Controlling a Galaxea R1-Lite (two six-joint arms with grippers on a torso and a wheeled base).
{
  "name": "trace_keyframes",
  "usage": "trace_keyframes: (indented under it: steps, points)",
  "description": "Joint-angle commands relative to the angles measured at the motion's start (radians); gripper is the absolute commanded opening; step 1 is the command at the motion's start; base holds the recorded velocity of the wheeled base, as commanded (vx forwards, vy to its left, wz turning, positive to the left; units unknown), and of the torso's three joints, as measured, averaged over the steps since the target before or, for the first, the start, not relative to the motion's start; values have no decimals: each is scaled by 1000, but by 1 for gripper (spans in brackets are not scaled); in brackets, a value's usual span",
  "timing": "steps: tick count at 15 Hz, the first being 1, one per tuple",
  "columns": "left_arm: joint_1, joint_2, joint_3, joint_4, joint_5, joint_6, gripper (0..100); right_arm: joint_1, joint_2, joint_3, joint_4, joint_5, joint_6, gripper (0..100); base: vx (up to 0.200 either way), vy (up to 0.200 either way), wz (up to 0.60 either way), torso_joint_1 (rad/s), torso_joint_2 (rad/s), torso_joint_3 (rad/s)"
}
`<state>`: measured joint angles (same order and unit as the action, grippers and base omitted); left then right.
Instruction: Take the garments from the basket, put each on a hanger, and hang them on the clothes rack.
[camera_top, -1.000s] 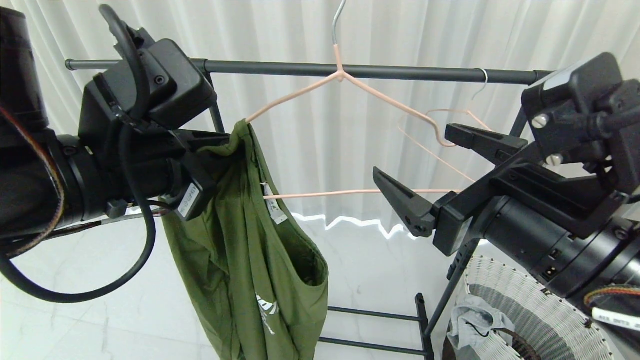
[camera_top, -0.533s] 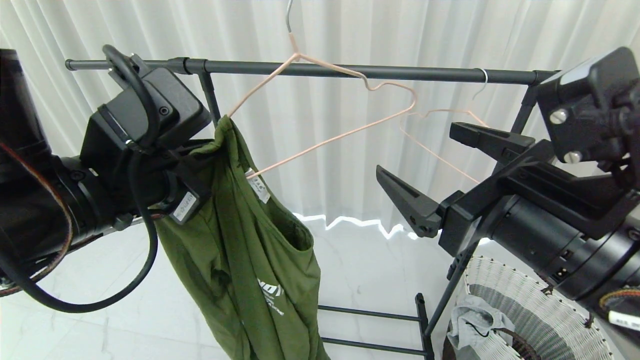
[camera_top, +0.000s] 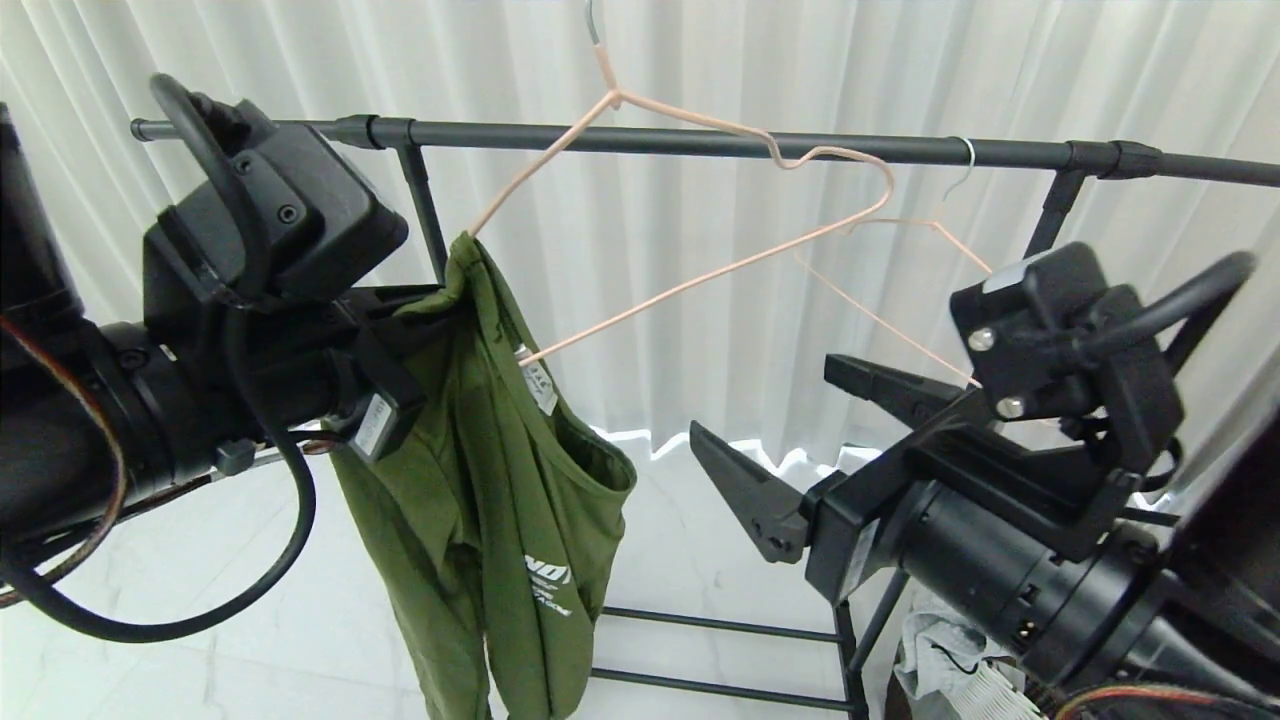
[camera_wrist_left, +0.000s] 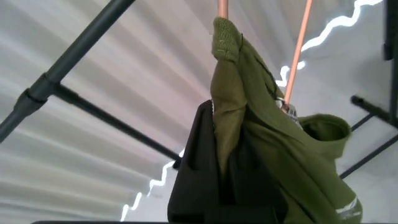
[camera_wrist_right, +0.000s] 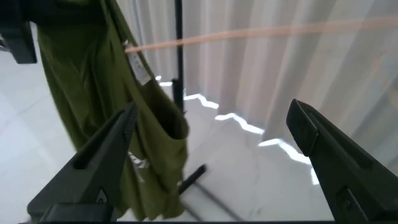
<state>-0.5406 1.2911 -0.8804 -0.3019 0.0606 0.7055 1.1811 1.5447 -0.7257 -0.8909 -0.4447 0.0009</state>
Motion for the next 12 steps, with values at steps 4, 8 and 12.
trace_keyframes:
  steps: [4,8,12]
  points:
    - [-71,-22,0,0,-15,-34,0,-11,172,-1,7,0,123,100,0,0,0,0,0,0]
    - [-127,-22,5,0,-18,-47,0,-32,213,2,7,-2,149,100,0,0,0,0,0,0]
    - [-148,-24,6,0,-18,-47,0,-98,235,3,7,0,154,100,0,0,0,0,0,0]
